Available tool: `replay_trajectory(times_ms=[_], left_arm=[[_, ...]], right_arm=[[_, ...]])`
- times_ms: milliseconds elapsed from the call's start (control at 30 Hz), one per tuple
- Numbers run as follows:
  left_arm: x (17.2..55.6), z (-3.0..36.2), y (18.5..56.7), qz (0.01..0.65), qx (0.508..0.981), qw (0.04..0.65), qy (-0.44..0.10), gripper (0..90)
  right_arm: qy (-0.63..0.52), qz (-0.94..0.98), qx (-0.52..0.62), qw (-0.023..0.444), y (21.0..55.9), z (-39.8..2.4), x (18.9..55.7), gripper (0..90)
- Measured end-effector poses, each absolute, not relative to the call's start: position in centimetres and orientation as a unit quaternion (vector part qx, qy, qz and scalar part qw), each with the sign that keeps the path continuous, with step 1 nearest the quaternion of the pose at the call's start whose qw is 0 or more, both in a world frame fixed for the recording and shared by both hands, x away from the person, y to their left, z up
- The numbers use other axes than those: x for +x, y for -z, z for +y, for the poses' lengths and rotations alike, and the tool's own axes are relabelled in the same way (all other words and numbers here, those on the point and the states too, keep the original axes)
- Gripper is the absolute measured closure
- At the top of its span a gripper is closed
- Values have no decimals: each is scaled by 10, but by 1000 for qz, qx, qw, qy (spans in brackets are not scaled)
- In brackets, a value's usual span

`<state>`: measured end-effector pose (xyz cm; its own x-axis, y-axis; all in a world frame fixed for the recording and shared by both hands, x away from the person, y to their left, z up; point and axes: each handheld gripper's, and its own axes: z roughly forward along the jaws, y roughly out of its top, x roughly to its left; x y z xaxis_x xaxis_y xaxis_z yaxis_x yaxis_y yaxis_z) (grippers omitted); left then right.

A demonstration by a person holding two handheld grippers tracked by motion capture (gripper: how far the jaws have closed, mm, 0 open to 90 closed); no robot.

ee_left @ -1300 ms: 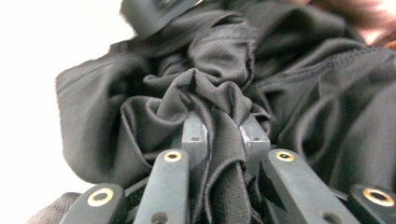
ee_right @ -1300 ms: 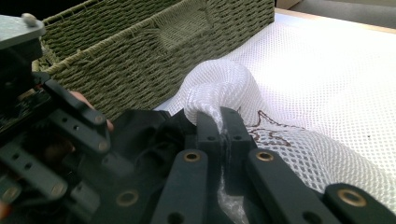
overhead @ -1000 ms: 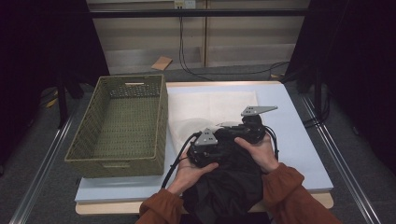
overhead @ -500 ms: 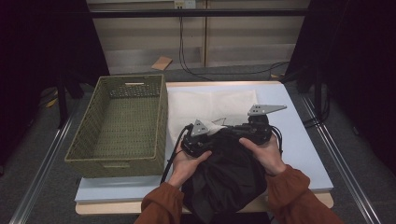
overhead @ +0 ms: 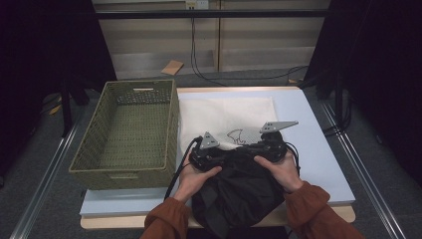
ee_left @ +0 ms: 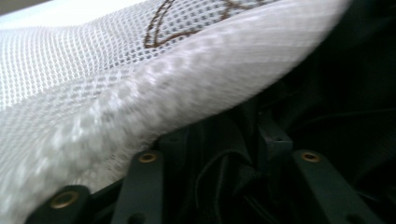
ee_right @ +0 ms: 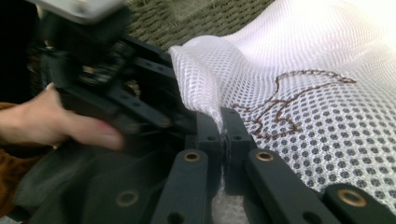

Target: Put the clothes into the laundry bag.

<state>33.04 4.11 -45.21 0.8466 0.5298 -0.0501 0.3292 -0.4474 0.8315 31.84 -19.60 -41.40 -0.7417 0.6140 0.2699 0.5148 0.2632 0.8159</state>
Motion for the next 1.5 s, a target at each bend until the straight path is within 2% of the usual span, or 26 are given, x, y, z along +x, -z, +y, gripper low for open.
replay_trajectory(times_ms=[100,133,200,367,433,467,500,667,700,800,833,867,900,933,1000,1133,1267,1433,1500], left_arm=[[324,46,448,245,844,464,-109,540],[319,51,443,233,847,467,-101,449],[312,57,439,226,849,466,-107,371],[303,71,436,228,847,468,-111,267],[301,74,441,235,854,449,-117,256],[299,73,448,233,862,433,-126,206],[299,73,448,233,862,433,-126,204],[305,68,467,238,866,430,-92,158],[305,66,470,240,869,424,-89,166],[301,63,472,231,876,415,-85,336],[300,64,471,228,876,417,-83,336],[299,65,470,216,874,428,-74,575],[299,65,470,216,874,428,-74,626],[297,63,469,211,875,429,-78,626],[294,61,464,206,873,436,-75,751],[298,57,455,205,857,470,-54,782],[300,38,449,201,862,460,-74,793],[314,26,452,217,859,461,-63,797],[319,23,452,223,859,453,-83,799]], right_arm=[[-491,793,357,50,415,-197,319,884],[-492,792,358,50,415,-198,319,883],[-491,793,358,51,415,-198,319,883],[-491,793,358,50,416,-198,320,882],[-491,792,359,49,415,-199,320,882],[-490,793,357,51,415,-199,320,882],[-490,793,357,51,415,-199,320,882],[-492,792,358,56,414,-201,321,881],[-492,792,358,56,414,-201,321,881],[-493,790,359,58,412,-201,321,881],[-493,790,359,58,412,-201,321,881],[-496,788,359,62,410,-203,321,881],[-496,788,359,62,410,-203,321,881],[-497,787,360,62,410,-204,321,881],[-501,784,361,60,409,-204,321,881],[-502,787,354,60,408,-196,322,881],[-504,788,349,58,407,-191,321,881],[-508,790,340,54,403,-187,317,881],[-512,789,336,52,400,-186,315,881]])
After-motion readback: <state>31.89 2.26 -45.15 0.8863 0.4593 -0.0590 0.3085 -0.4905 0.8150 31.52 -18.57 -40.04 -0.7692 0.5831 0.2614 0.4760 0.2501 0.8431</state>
